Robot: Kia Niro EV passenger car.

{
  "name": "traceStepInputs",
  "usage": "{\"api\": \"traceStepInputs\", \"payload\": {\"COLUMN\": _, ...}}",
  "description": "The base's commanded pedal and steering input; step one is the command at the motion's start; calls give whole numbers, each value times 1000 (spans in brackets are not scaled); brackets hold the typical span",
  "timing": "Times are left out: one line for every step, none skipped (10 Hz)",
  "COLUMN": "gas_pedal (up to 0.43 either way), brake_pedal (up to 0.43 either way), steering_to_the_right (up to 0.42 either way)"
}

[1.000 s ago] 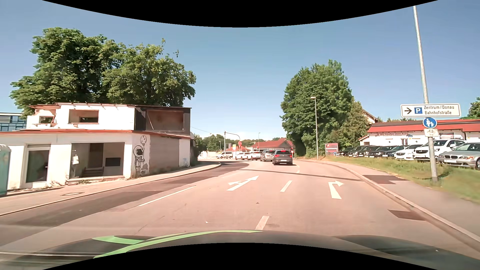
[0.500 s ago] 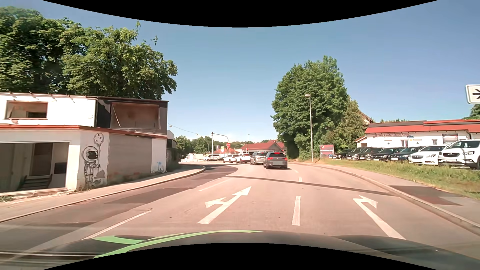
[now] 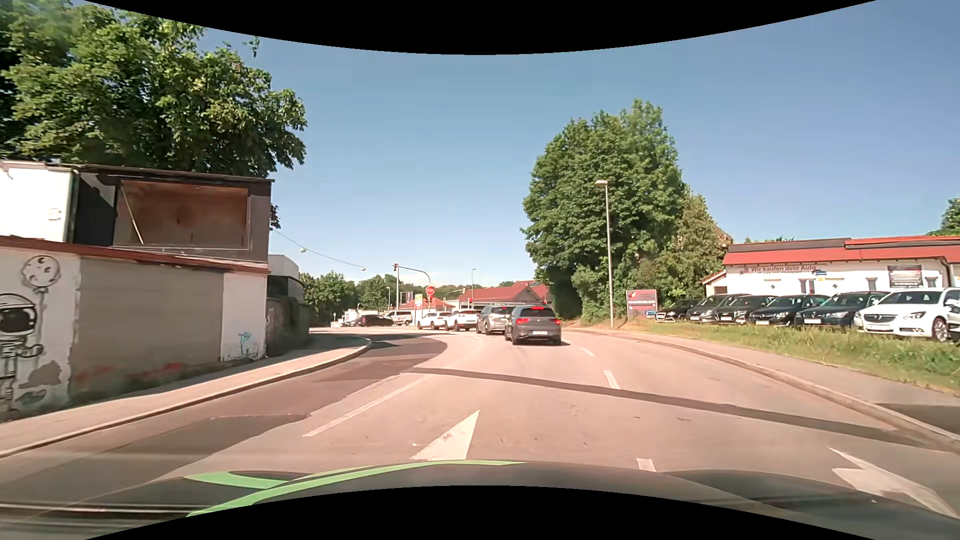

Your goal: Follow the waypoints while adhering to traffic rules and regulations

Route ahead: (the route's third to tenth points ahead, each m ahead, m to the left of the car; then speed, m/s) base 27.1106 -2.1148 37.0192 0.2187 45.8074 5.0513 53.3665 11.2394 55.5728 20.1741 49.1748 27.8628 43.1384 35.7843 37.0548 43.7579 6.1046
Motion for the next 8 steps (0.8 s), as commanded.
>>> {"api": "traceStepInputs", "payload": {"gas_pedal": 0, "brake_pedal": 110, "steering_to_the_right": 70}}
{"api": "traceStepInputs", "payload": {"gas_pedal": 0, "brake_pedal": 122, "steering_to_the_right": 70}}
{"api": "traceStepInputs", "payload": {"gas_pedal": 0, "brake_pedal": 134, "steering_to_the_right": 70}}
{"api": "traceStepInputs", "payload": {"gas_pedal": 0, "brake_pedal": 140, "steering_to_the_right": 70}}
{"api": "traceStepInputs", "payload": {"gas_pedal": 0, "brake_pedal": 146, "steering_to_the_right": 70}}
{"api": "traceStepInputs", "payload": {"gas_pedal": 0, "brake_pedal": 159, "steering_to_the_right": 69}}
{"api": "traceStepInputs", "payload": {"gas_pedal": 0, "brake_pedal": 165, "steering_to_the_right": 68}}
{"api": "traceStepInputs", "payload": {"gas_pedal": 0, "brake_pedal": 171, "steering_to_the_right": 67}}
